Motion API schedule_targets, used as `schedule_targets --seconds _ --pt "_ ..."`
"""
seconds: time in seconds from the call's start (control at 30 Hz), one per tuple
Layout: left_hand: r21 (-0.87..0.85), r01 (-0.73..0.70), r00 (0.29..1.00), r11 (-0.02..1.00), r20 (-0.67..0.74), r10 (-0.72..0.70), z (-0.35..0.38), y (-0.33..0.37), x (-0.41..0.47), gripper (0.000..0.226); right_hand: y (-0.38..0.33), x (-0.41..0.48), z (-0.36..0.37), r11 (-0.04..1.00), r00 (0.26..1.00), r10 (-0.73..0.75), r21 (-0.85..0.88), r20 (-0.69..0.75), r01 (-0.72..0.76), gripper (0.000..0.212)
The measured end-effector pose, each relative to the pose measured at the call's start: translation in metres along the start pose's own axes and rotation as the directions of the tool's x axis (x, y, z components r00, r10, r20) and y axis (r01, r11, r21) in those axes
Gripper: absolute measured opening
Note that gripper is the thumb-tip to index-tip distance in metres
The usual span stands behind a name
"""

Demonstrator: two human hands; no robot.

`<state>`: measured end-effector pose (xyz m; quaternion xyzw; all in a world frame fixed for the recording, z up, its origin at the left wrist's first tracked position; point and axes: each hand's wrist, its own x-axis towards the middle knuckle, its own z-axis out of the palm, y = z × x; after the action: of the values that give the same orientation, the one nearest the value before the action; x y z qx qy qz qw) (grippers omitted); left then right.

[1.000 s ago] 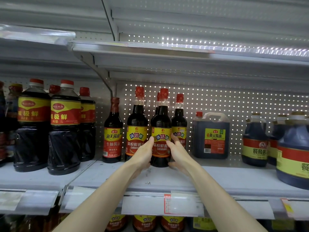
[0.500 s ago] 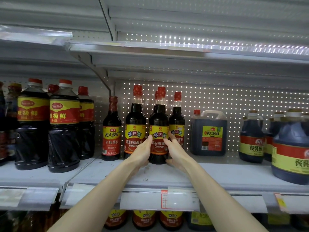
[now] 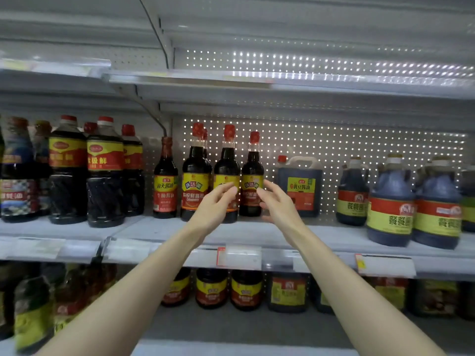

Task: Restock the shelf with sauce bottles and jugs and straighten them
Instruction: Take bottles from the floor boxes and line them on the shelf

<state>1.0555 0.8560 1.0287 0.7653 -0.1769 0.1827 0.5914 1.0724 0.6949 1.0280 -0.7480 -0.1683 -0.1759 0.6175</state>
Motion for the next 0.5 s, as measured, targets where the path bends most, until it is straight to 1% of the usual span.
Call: schedule_targets --seconds 0.1,0.2,0.3,0.4,0.5 --pt "-0.011 -0.059 0.998 0.998 -0.037 0.058 0.025 0.01 -0.04 0.042 0.0 -0.038 -0.024 0.999 0.999 -0.036 0.024 0.004 0.036 0.045" --pt "0.013 -0.055 0.996 0.998 -0.068 0.056 0.05 0.004 -0.082 0.037 0.006 -0.078 -0.045 0.998 0.999 -0.054 0.031 0.005 0.054 0.041" --pt "-0.014 -0.008 0.996 1.0 -0.088 0.007 0.074 -0.016 -0.126 0.03 0.027 -0.119 -0.063 0.999 0.999 -0.032 0.027 0.012 0.032 0.034" --pt "-0.022 0.07 0.995 0.997 -0.072 -0.071 0.099 -0.042 -0.165 0.035 0.059 -0.162 -0.076 0.999 0.999 0.034 0.033 0.03 -0.035 0.026" --pt "-0.042 0.153 0.987 0.987 -0.051 -0.155 0.122 -0.075 -0.198 0.031 0.098 -0.198 -0.084 0.991 0.991 0.129 0.021 0.034 -0.13 0.03"
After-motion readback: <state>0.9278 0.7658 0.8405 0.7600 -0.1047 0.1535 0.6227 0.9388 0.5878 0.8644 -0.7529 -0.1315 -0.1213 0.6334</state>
